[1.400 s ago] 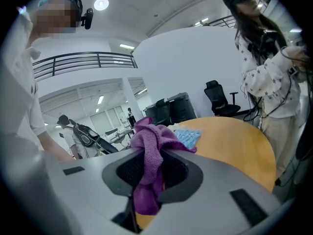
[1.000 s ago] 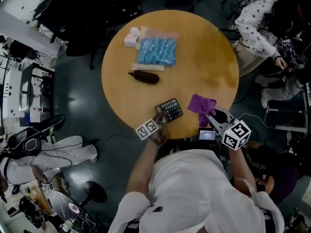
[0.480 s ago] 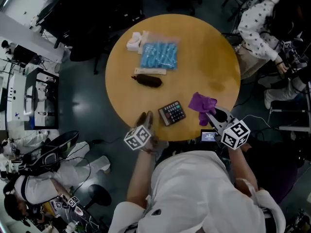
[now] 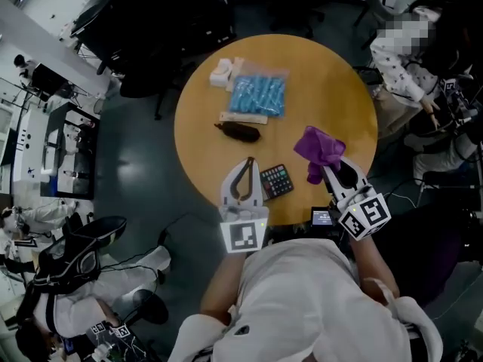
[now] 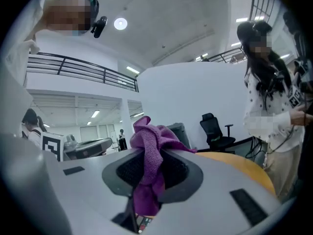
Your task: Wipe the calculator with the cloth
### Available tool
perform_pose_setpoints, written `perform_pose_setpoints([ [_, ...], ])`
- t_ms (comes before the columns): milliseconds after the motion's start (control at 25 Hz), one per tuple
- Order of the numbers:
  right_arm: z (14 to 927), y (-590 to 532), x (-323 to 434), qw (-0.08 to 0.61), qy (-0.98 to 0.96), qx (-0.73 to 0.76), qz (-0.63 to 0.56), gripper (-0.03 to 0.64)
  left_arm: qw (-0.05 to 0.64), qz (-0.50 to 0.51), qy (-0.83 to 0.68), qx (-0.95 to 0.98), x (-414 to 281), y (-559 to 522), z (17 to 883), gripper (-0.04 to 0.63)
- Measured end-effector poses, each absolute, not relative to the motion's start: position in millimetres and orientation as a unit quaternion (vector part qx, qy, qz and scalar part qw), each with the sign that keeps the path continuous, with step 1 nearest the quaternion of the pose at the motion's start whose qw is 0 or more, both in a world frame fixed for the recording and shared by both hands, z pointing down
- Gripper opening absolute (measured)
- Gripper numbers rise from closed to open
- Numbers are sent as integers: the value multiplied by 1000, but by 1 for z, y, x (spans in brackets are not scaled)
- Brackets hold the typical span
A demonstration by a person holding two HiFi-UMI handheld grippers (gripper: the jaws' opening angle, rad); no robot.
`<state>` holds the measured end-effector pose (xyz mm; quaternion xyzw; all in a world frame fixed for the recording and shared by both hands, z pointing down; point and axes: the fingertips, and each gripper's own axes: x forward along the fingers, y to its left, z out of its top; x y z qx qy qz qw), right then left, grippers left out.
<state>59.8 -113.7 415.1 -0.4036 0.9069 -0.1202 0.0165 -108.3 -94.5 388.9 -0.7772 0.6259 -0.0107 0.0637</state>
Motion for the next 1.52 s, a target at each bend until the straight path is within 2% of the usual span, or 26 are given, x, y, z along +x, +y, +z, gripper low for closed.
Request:
perform_pose_setpoints([
  [80, 397, -111, 59, 34, 904, -413, -108, 86, 62, -1, 637, -769, -104, -85, 375, 8],
  [240, 386, -100, 60, 50, 893, -440, -83, 86, -5, 17, 648, -762, -101, -75, 392, 6],
  [480, 437, -90, 51, 8, 877, -470, -97, 86, -72, -37, 647, -758, -101, -65, 456, 6],
  [1520, 432, -89, 75, 12, 866, -493, -83, 84, -48, -22, 629, -776, -87, -65, 445, 6],
])
